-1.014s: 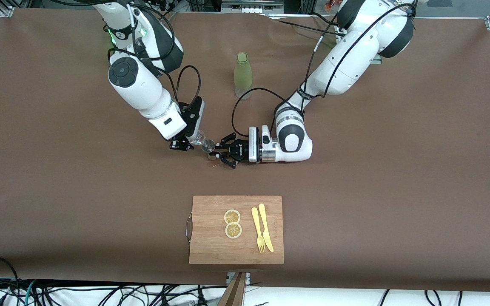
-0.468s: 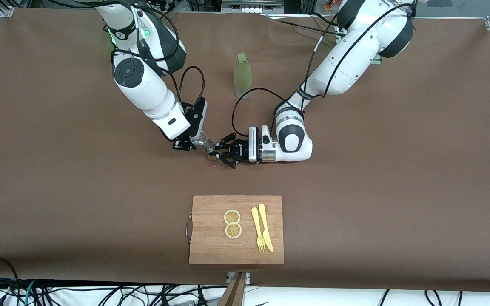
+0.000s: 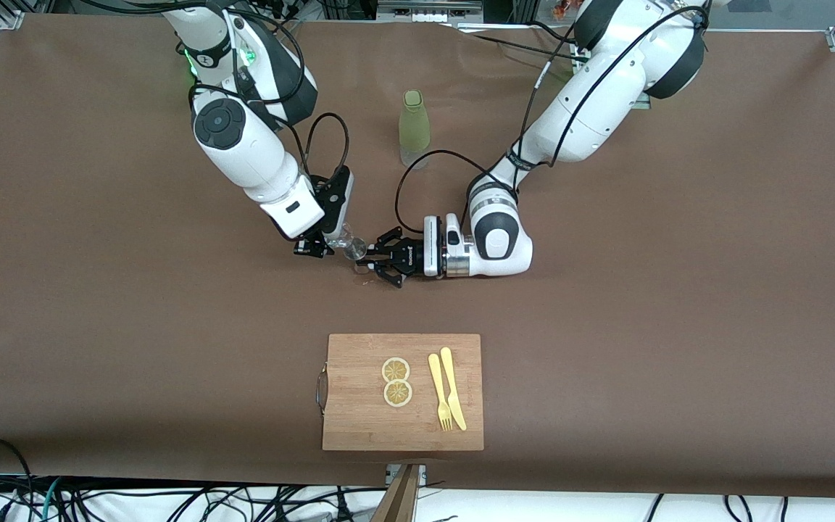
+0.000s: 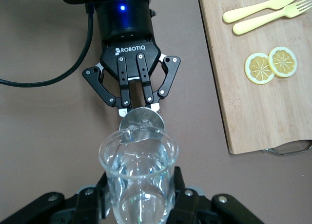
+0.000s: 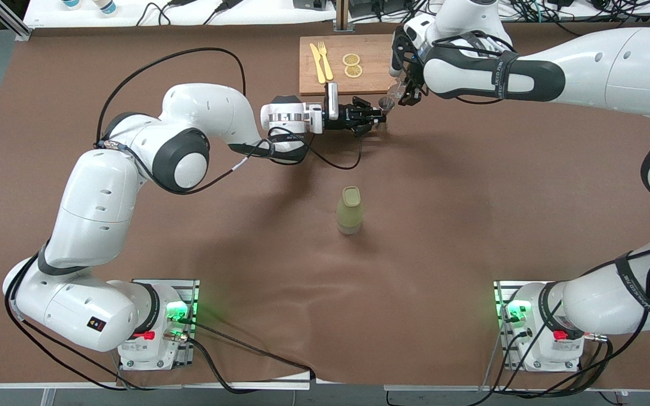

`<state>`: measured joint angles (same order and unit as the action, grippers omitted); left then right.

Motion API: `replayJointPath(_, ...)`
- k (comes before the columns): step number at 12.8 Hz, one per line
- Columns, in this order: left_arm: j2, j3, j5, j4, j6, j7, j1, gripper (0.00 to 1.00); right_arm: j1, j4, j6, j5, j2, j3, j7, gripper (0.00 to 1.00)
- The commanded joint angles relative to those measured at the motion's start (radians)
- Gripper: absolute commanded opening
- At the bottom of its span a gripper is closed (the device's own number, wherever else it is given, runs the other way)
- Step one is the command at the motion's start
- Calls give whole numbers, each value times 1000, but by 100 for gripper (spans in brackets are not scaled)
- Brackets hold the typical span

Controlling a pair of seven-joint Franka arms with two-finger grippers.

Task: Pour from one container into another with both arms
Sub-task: 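Tip the glass upright with the right gripper while the left gripper withdraws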

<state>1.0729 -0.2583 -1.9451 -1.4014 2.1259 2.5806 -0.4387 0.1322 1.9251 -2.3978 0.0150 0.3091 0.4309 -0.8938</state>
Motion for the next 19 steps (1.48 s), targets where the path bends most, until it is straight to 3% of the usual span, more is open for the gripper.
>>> replayJointPath(1, 16, 2, -47, 27, 19, 62, -15, 0, 6, -9, -27, -10, 5, -3, 32, 39)
replayJointPath(9, 9, 5, -35, 25, 11, 59, -5, 0, -20, 12, -96, 111, -5, -8, 30, 39)
replayJointPath(12, -4, 28, -35, 18, 9, 61, 11, 0, -48, 52, -93, 128, -60, -6, 26, 39)
replayJointPath(15, -30, 36, -11, -16, 5, 62, 44, 0, -66, 57, -90, 219, -81, -6, 4, 39)
replayJointPath(19, -122, 36, 75, -149, -49, 65, 139, 0, -98, 48, -57, 452, -82, -39, -204, 39)
